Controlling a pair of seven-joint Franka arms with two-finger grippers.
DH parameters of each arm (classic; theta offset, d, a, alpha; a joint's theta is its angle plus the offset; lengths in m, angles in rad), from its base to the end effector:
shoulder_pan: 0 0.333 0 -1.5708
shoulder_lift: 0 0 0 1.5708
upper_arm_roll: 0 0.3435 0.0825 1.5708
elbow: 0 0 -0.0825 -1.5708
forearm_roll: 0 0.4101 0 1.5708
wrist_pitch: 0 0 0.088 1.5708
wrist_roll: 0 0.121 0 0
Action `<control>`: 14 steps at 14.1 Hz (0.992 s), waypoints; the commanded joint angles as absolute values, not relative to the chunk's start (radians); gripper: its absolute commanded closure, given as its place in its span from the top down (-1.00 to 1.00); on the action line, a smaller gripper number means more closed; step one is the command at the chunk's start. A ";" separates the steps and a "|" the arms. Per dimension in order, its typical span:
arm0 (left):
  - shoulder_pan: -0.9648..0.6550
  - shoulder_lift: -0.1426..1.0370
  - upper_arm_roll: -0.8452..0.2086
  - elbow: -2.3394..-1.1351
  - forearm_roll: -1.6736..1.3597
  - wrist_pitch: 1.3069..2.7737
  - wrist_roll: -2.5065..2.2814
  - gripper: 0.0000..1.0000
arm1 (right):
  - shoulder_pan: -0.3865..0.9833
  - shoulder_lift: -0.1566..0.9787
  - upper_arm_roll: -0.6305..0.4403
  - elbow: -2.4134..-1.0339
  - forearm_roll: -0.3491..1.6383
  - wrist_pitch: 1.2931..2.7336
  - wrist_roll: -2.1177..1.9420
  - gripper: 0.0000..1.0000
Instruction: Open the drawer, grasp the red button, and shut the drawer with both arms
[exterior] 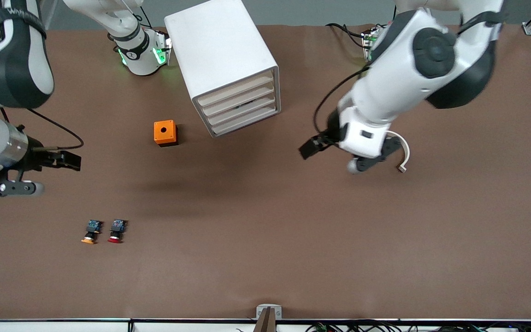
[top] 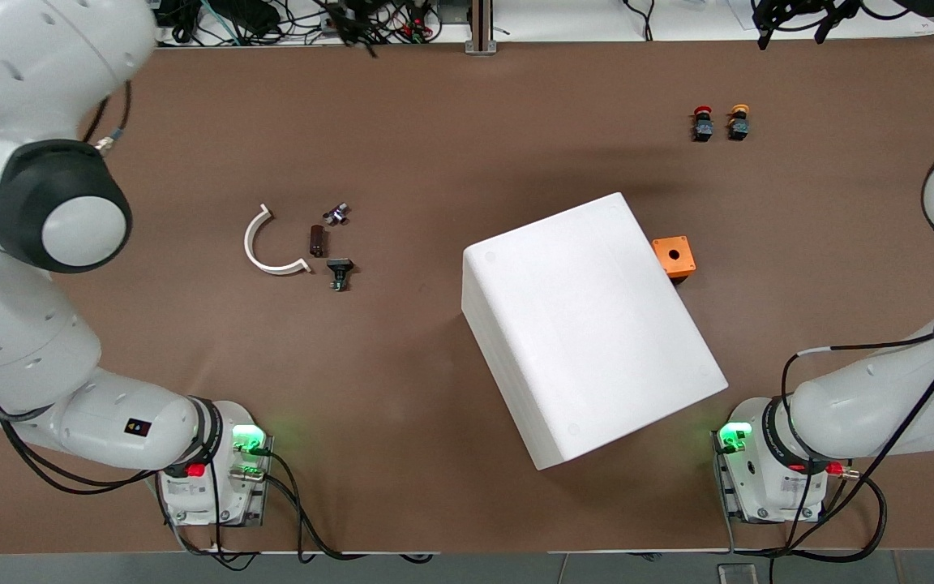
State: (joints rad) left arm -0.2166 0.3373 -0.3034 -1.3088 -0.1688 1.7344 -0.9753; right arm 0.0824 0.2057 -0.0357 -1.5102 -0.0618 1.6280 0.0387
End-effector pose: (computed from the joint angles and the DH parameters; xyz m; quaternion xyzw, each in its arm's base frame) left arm 0.6178 -0.3327 0.5806 0.9596 0.2428 -0.0522 0.1323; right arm 0.6452 0.0250 0.5468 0.9984 0.0073 -0.0423 0.0362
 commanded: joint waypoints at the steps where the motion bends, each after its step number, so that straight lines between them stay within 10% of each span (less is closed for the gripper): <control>1: -0.111 0.278 -0.310 -1.341 -0.147 1.620 -0.798 0.99 | 0.075 0.135 -0.037 -1.603 -0.028 1.658 0.031 1.00; 10: 0.086 0.218 -0.296 -1.344 -0.097 1.516 -0.461 0.99 | 0.049 0.130 -0.046 -1.585 -0.026 1.641 0.031 1.00; 14: -0.006 0.173 -0.091 -1.358 -0.100 1.442 -0.249 0.99 | 0.016 0.137 -0.046 -1.549 -0.031 1.597 0.031 1.00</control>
State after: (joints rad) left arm 0.0261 0.2260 -0.1623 -1.3185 -0.1140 1.4727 -0.3369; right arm 0.0572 0.1516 -0.0553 -1.5603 -0.0445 1.6237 0.0388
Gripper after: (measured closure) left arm 0.000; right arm 0.000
